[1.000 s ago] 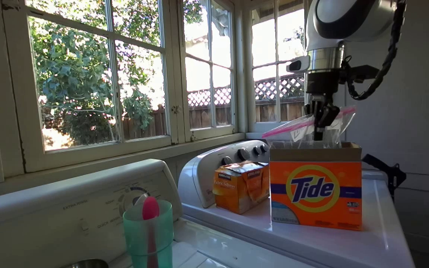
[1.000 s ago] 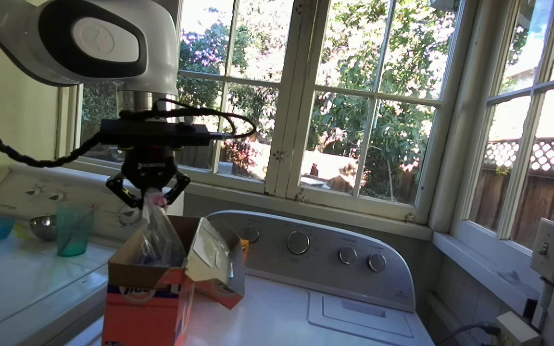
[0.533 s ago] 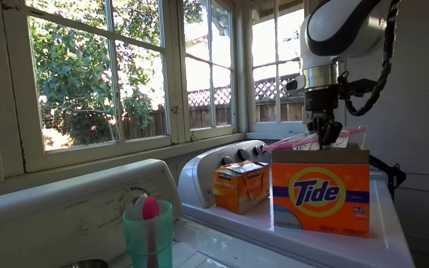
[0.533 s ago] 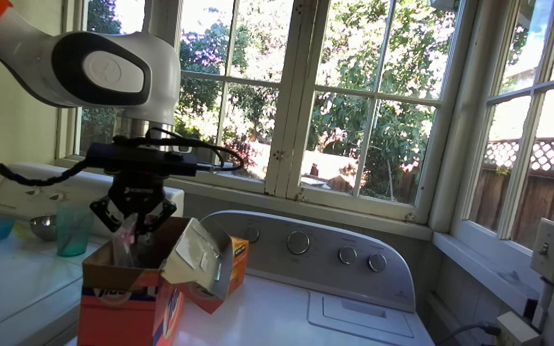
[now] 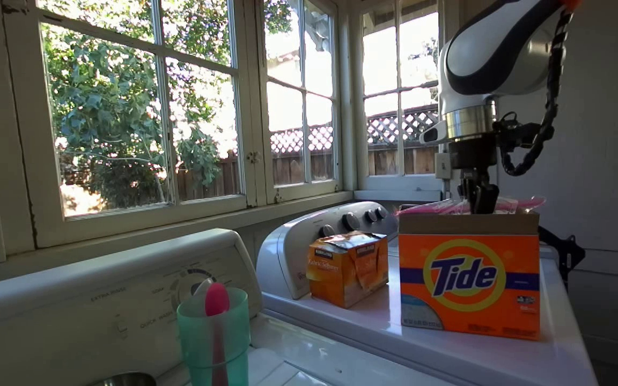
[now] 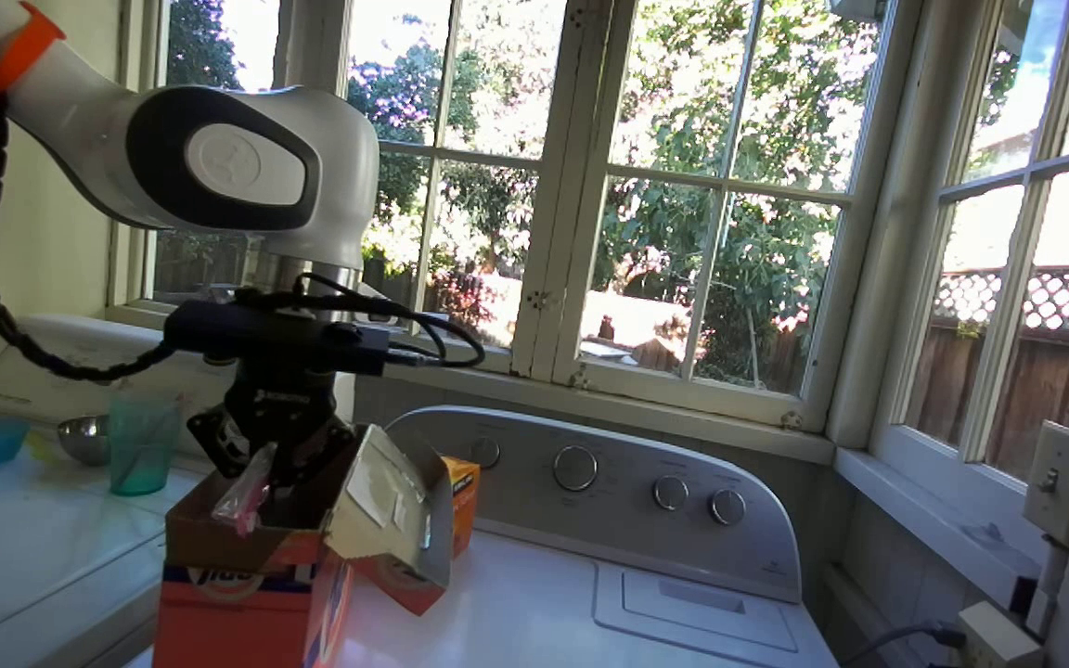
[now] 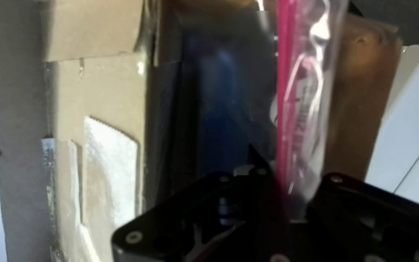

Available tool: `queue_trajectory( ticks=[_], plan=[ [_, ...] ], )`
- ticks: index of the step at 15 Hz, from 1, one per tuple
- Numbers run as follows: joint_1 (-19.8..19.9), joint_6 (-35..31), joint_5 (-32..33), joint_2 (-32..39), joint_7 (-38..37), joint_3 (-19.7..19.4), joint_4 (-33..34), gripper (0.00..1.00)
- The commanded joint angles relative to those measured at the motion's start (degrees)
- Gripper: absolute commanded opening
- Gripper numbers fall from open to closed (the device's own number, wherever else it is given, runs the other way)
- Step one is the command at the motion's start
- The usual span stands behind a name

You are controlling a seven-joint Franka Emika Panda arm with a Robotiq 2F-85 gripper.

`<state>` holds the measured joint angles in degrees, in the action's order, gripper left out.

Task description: Put the clear bag into the tide box

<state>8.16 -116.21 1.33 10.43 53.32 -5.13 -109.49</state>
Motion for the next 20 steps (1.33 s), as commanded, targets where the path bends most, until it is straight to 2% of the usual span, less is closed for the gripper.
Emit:
queue_trajectory(
  ticks=[1,2,4,12,18,19,20],
  plan=[
    [0.67,3.81,-2.24,1.47,-0.97,0.41,2.07,0.26],
    [0.69,4.61,-2.46,1.58,-0.94,0.46,2.33,0.27],
    [0.56,5.67,-2.27,1.23,-1.10,0.53,2.88,0.40],
    [-1.00,5.70,0.45,-2.64,-1.85,1.56,6.16,0.99],
    [-1.28,8.67,-0.05,-3.45,-1.22,1.63,7.02,1.00],
    [-1.24,9.16,-0.04,-3.58,-1.22,1.57,6.80,0.97],
    [-1.16,9.53,-0.11,-3.53,-1.11,1.52,6.71,0.87]
  ],
)
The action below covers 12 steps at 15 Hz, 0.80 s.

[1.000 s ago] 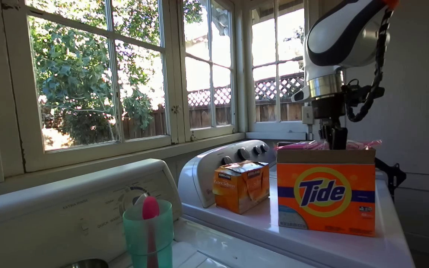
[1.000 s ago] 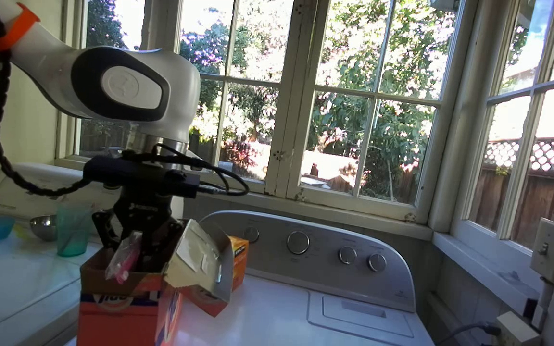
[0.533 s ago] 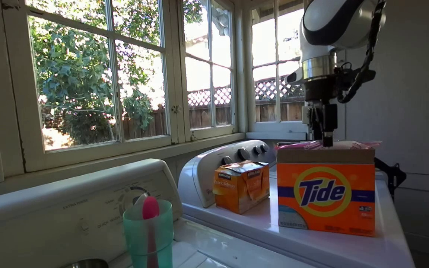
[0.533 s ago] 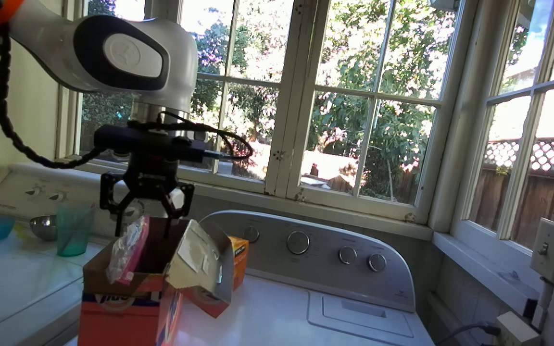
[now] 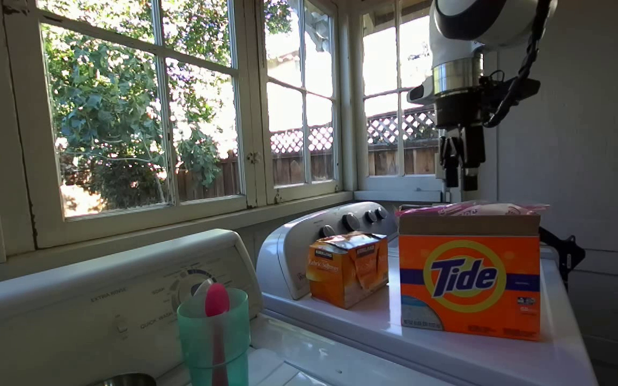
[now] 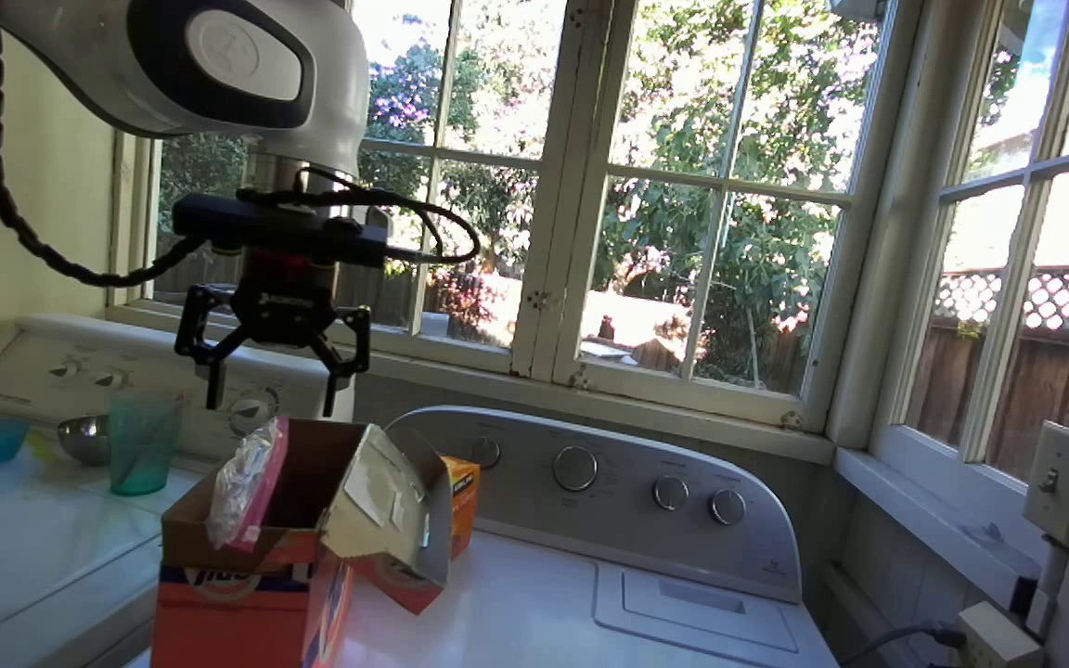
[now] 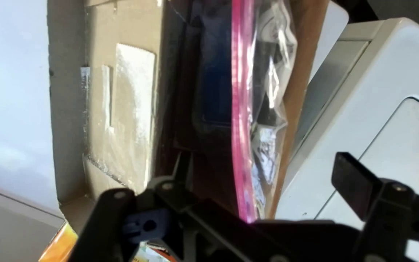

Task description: Put the clear bag into the tide box

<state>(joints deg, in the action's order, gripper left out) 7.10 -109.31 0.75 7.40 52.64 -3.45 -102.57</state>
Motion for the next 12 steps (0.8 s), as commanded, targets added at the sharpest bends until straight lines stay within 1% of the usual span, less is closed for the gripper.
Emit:
queue_trajectory(
  ticks=[1,3,4,5,6,7,8,9,10,11,12],
  plan=[
    [-0.07,2.94,0.58,-0.41,-0.40,-0.22,-0.30,0.85],
    [-0.03,2.75,0.90,-0.08,-0.19,-0.31,-0.48,0.76],
    [0.00,2.78,1.14,0.16,-0.22,-0.38,-0.39,0.73],
    [0.10,2.87,1.07,0.49,-0.14,-0.43,-0.34,0.73],
    [0.15,2.96,1.28,0.78,-0.18,-0.52,-0.33,0.65],
    [0.20,3.01,1.42,1.04,-0.22,-0.60,-0.38,0.64],
    [0.27,3.08,1.43,1.26,-0.15,-0.67,-0.44,0.67],
    [0.32,3.09,1.57,1.45,-0.23,-0.75,-0.48,0.63],
    [0.38,3.10,1.66,1.66,-0.27,-0.83,-0.53,0.57],
    [0.44,3.12,1.80,1.80,-0.34,-0.88,-0.54,0.38],
    [0.48,3.10,1.94,1.95,-0.34,-0.91,-0.51,0.38]
  ],
)
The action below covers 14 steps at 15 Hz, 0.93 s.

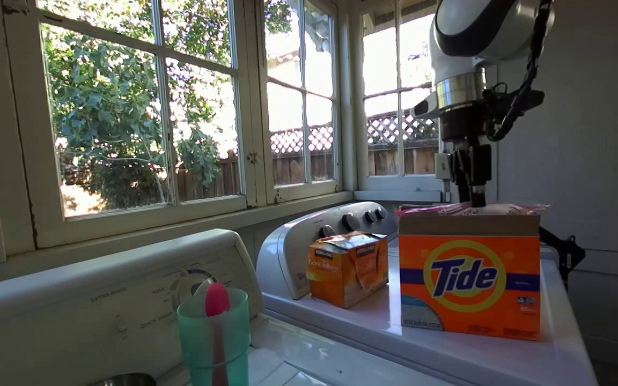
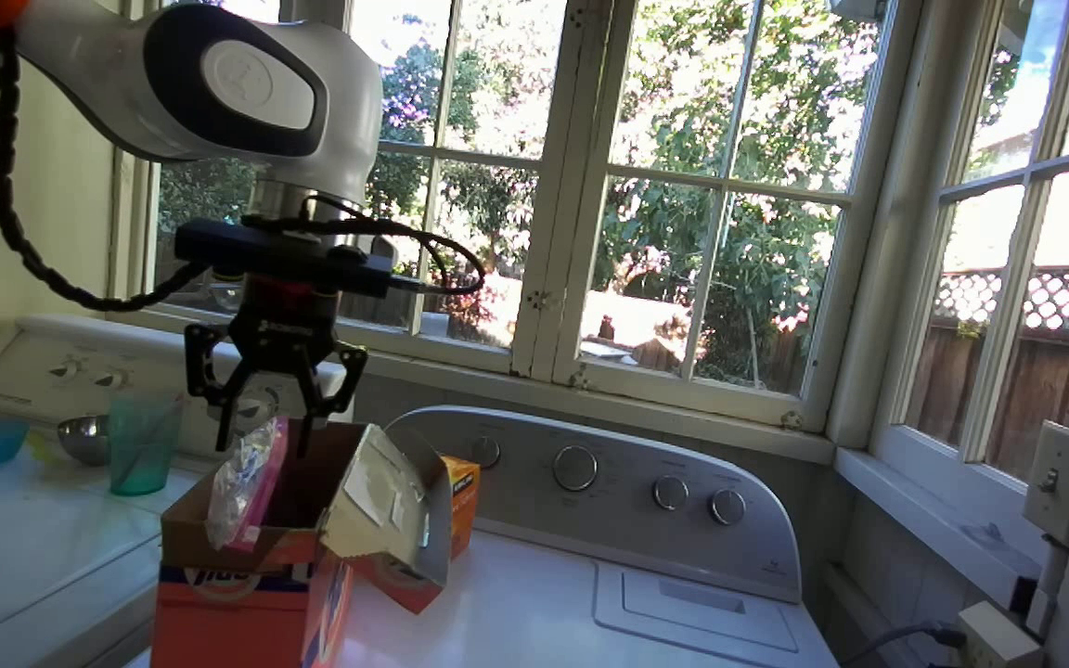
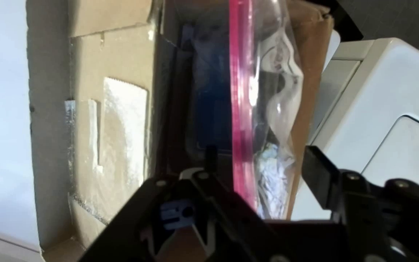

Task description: Put the clear bag into the tide box

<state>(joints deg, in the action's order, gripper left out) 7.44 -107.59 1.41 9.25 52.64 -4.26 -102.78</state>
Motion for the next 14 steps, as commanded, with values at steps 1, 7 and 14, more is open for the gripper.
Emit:
queue_trajectory(
  ticks=[1,7,14],
  plan=[
    [0.14,1.36,1.54,0.24,-0.41,-0.13,-0.27,0.32],
    [-0.01,1.18,3.06,0.66,-0.44,-0.12,-0.37,0.00],
    [-0.68,-1.57,6.82,2.53,-1.32,0.42,-2.40,0.01]
  ],
)
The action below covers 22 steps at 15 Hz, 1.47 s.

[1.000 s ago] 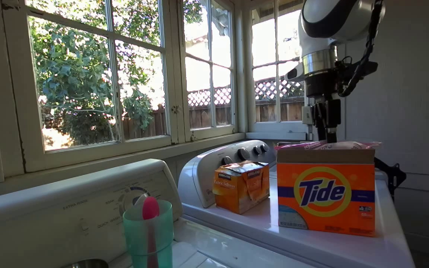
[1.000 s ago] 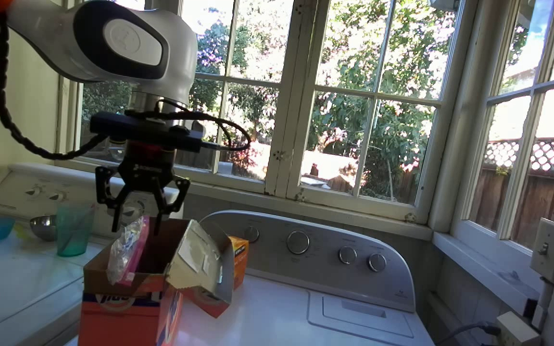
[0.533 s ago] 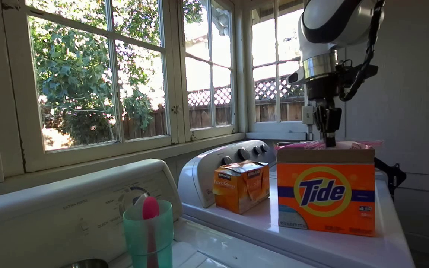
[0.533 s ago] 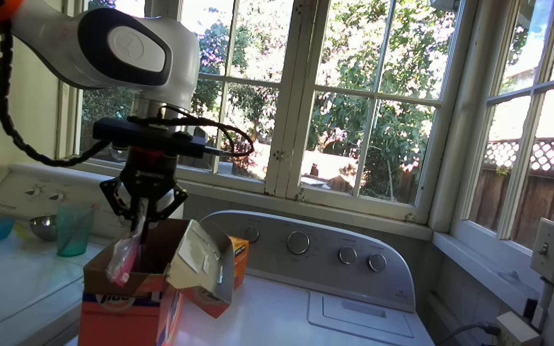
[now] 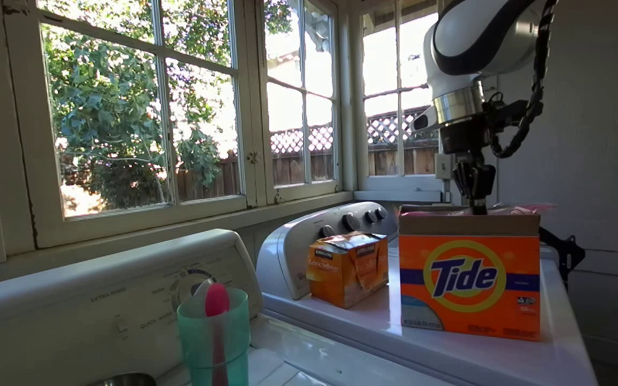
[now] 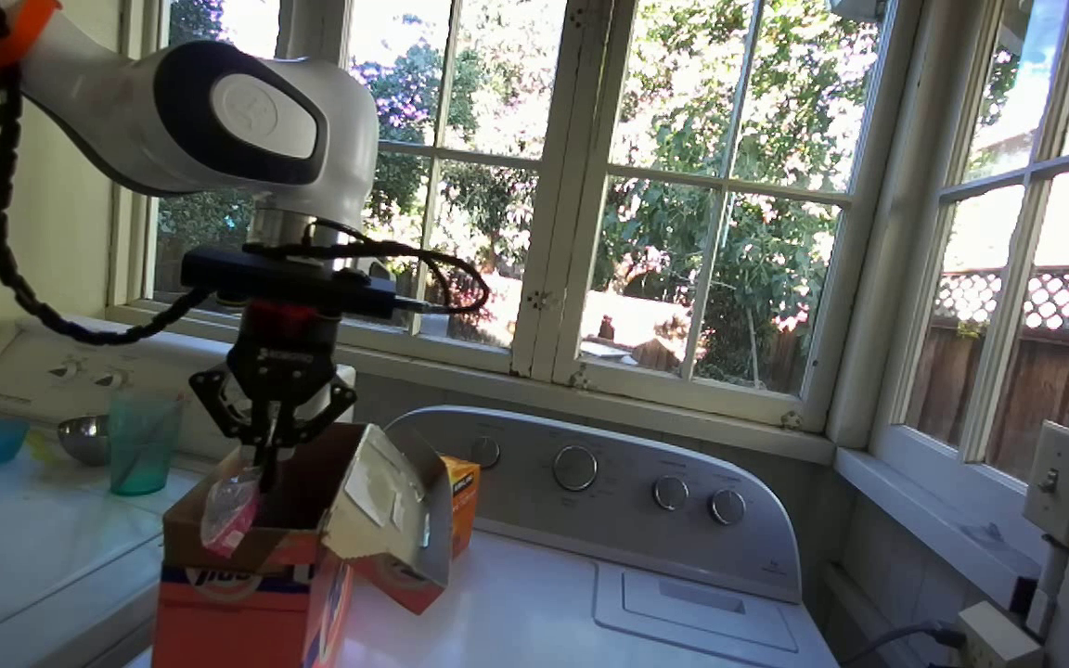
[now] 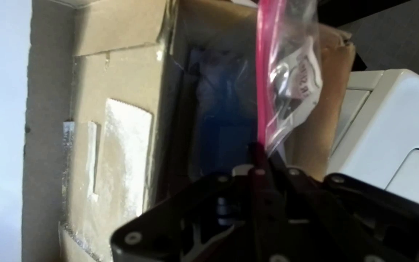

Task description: Put the clear bag into the tide box

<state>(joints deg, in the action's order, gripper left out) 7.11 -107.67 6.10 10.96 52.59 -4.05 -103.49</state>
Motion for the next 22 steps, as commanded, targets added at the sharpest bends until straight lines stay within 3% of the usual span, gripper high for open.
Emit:
queue_trajectory(
  ticks=[1,6,11,12,14,22],
  plan=[
    [-0.37,-1.99,2.63,1.28,-1.37,0.24,-2.04,0.01],
    [0.07,-5.82,3.37,5.15,-0.06,0.60,-2.24,0.01],
    [-0.05,-5.31,4.85,5.45,0.56,0.91,-1.13,0.01],
    [-0.30,-4.96,5.28,4.82,0.68,1.07,-0.80,0.28],
    [-0.66,-5.18,5.37,3.36,1.61,1.76,-0.49,0.35],
    [-3.51,-6.01,10.42,-4.51,0.63,2.91,0.16,0.95]
  ],
)
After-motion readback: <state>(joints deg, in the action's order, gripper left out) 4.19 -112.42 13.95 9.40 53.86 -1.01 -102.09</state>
